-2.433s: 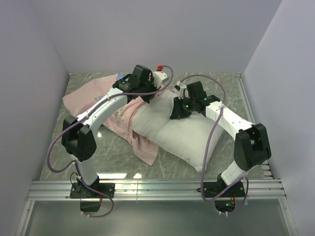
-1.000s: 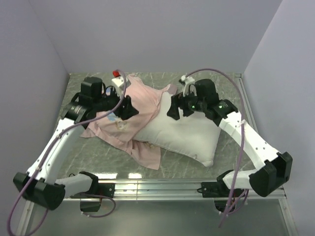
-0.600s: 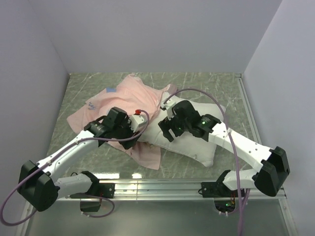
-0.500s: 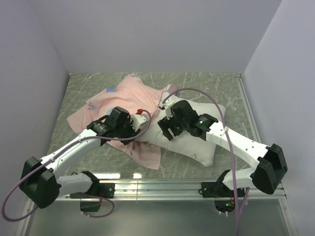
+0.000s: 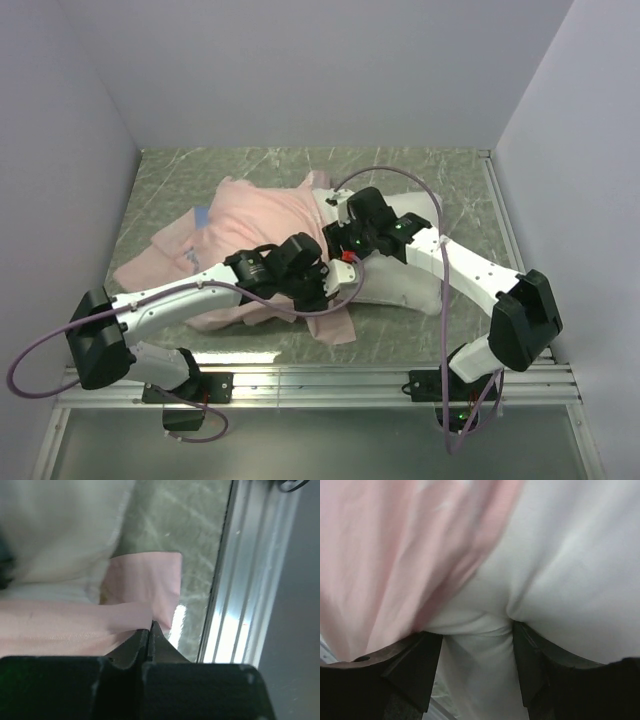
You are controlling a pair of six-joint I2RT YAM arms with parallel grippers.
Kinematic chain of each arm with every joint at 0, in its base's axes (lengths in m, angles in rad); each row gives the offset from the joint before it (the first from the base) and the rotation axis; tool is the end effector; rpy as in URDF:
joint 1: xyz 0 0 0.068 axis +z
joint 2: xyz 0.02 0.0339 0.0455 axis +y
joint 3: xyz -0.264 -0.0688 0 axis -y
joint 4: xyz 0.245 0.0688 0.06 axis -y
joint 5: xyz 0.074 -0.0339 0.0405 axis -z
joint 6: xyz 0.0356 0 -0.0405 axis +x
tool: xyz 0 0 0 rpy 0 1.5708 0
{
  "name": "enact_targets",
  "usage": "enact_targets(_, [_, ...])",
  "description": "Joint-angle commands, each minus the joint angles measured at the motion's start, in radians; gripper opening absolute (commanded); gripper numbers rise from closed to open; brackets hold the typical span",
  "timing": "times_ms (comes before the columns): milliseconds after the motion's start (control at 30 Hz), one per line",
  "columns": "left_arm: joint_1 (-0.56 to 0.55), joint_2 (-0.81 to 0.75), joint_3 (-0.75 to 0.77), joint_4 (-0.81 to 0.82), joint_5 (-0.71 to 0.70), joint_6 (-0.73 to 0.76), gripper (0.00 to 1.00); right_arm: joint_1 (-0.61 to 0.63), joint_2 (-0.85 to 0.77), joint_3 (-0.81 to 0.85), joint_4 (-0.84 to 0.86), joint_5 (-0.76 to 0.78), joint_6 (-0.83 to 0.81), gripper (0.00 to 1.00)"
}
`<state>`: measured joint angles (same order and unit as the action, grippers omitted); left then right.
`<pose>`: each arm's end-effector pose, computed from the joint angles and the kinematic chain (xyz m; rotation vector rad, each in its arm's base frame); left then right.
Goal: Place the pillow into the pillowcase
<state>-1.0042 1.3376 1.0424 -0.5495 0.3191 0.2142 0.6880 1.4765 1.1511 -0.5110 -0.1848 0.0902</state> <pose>0.1422 -0.2443 0.2759 1.5507 1.9563 -0.7343 0.2427 0.2079 0.2740 -0.8112 2.3339 0.5720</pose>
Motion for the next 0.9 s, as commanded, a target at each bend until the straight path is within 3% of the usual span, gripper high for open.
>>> enact_targets(0, [-0.025, 0.024, 0.054, 0.092, 0.176, -0.055, 0.01, -0.033, 0.033, 0.035, 0.052, -0.093, 0.072, 0.64])
enact_targets(133, [0.102, -0.087, 0.041, 0.034, 0.257, -0.071, 0.23, -0.061, -0.016, -0.005, 0.062, -0.116, 0.049, 0.66])
enact_targets(267, [0.3, -0.216, 0.099, -0.082, 0.389, -0.084, 0.7, -0.087, -0.146, -0.031, 0.016, -0.117, -0.059, 0.83])
enact_targets(333, [0.451, -0.258, 0.125, -0.128, 0.464, -0.098, 0.8, -0.085, -0.236, -0.05, 0.003, -0.067, -0.179, 0.9])
enact_targets(467, [0.663, -0.223, 0.18, -0.219, 0.58, -0.133, 0.93, -0.01, -0.329, -0.09, -0.029, 0.066, -0.358, 0.94])
enact_targets(633, [0.916, -0.143, 0.157, -0.155, 0.676, -0.259, 0.96, 0.215, -0.348, -0.2, 0.04, 0.306, -0.556, 0.95])
enact_targets(833, [1.076, -0.054, 0.212, -0.202, 0.732, -0.243, 0.99, 0.455, -0.337, -0.393, 0.267, 0.588, -0.762, 0.96])
enact_targets(867, [1.087, -0.052, 0.214, -0.214, 0.727, -0.23, 0.99, 0.476, -0.329, -0.477, 0.378, 0.628, -0.838, 0.98])
